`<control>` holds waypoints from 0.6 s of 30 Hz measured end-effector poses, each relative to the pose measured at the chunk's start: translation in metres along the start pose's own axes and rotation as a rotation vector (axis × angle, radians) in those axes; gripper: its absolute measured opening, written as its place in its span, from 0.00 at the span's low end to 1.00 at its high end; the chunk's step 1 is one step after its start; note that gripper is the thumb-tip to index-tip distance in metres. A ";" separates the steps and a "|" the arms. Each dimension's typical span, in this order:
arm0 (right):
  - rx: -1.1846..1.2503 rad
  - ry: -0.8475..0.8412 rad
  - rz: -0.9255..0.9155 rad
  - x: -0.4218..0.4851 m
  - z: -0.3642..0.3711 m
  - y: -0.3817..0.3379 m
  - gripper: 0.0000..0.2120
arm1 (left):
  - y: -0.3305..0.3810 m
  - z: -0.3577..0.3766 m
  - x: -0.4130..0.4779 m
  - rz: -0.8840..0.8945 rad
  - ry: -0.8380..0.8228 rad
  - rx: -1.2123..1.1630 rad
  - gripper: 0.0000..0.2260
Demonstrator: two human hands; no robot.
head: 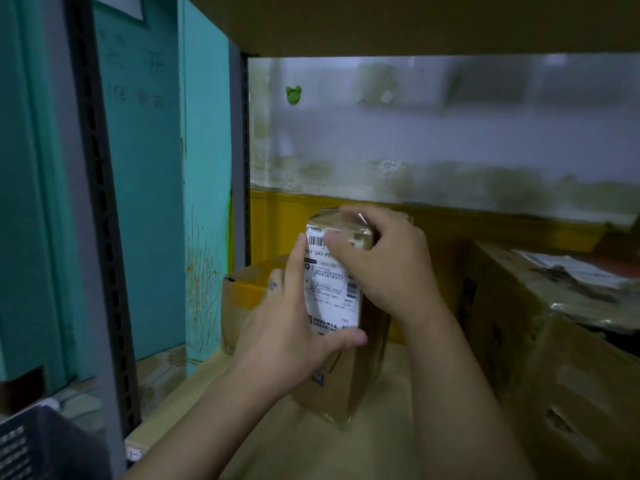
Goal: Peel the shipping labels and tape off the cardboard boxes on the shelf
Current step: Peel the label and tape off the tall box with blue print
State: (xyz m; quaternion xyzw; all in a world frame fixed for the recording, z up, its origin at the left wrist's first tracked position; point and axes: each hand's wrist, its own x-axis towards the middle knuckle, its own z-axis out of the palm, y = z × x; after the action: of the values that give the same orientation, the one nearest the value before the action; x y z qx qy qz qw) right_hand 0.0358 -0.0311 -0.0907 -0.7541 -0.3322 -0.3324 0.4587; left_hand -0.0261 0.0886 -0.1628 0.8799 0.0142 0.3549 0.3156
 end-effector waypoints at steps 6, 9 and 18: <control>0.029 0.022 -0.083 -0.006 -0.002 0.006 0.07 | -0.004 -0.012 0.022 0.124 0.127 -0.164 0.38; 0.185 0.039 -0.019 -0.010 -0.007 0.010 0.06 | 0.000 -0.015 0.032 0.180 0.115 -0.190 0.39; 0.417 -0.030 0.056 -0.005 -0.018 0.018 0.03 | 0.006 -0.032 0.055 0.287 0.001 -0.169 0.22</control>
State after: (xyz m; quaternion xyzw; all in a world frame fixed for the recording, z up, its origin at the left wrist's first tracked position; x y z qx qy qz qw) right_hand 0.0436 -0.0550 -0.0964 -0.6566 -0.3795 -0.2322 0.6090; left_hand -0.0067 0.1154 -0.1078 0.8429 -0.1412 0.3968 0.3348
